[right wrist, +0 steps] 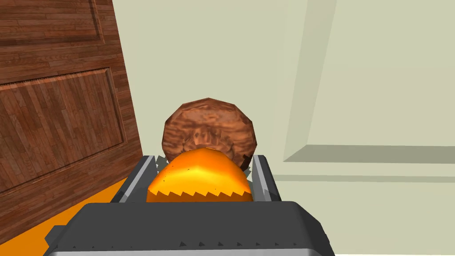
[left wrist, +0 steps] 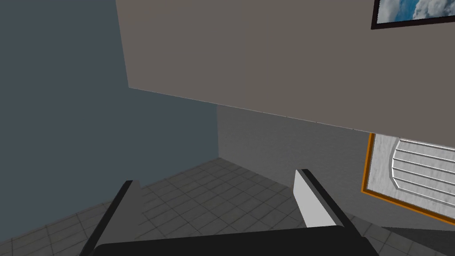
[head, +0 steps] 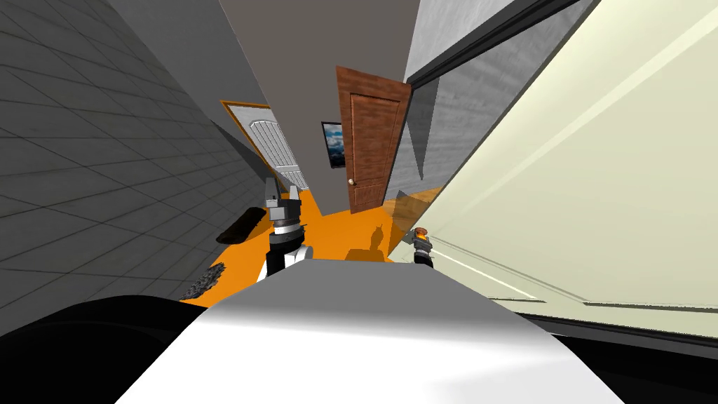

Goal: Pull the door open

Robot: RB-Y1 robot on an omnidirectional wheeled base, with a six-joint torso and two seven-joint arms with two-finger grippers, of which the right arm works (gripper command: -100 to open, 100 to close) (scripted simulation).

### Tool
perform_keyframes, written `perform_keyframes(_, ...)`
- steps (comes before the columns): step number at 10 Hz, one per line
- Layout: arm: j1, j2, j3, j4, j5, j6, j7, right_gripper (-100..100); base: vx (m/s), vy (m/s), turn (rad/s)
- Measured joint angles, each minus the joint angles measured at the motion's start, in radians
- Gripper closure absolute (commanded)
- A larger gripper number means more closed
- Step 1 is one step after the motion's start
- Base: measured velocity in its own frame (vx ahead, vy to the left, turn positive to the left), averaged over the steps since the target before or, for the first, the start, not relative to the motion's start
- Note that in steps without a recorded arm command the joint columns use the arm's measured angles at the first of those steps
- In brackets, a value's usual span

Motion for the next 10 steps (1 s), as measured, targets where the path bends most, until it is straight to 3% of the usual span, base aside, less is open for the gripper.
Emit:
perform_keyframes(4,0.008,-0.010,0.044,-0.012,0.026,0.013,-0.025,100,-0.203,0.020,0.048)
perform_keyframes(8,0.009,-0.020,0.091,-0.020,0.053,0.021,-0.056,100,-0.220,-0.031,0.055)
perform_keyframes(10,0.010,-0.017,0.102,-0.025,0.060,0.028,-0.059,100,-0.107,0.000,0.052)
